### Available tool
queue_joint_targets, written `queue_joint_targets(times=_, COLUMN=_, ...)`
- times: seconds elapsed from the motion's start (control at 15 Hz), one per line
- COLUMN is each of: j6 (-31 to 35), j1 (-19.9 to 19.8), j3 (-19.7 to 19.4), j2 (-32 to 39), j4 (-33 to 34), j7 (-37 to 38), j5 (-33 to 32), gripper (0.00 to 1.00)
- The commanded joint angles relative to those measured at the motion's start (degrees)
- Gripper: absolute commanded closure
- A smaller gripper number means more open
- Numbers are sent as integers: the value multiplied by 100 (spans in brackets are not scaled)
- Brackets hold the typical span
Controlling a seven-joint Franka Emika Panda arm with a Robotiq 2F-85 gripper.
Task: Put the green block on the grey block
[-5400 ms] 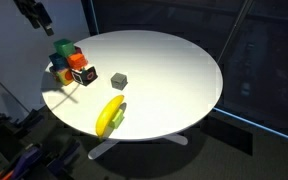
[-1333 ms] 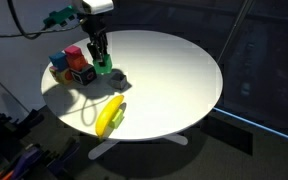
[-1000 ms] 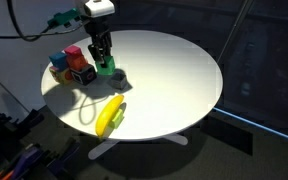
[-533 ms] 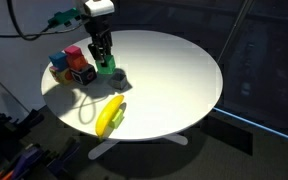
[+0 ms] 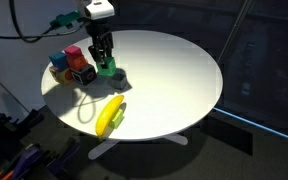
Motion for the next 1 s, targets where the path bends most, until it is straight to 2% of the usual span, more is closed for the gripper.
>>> queue_joint_targets(times=0.0, j6=-35, j1=67, j3=-48, j2=283, j4=327, j7=381, j5=34, gripper=70)
queue_joint_targets(times=0.93, j6=-125, j1=52, j3=-69, j2=1119, j4=1133, j7=861, j5=265, gripper=70)
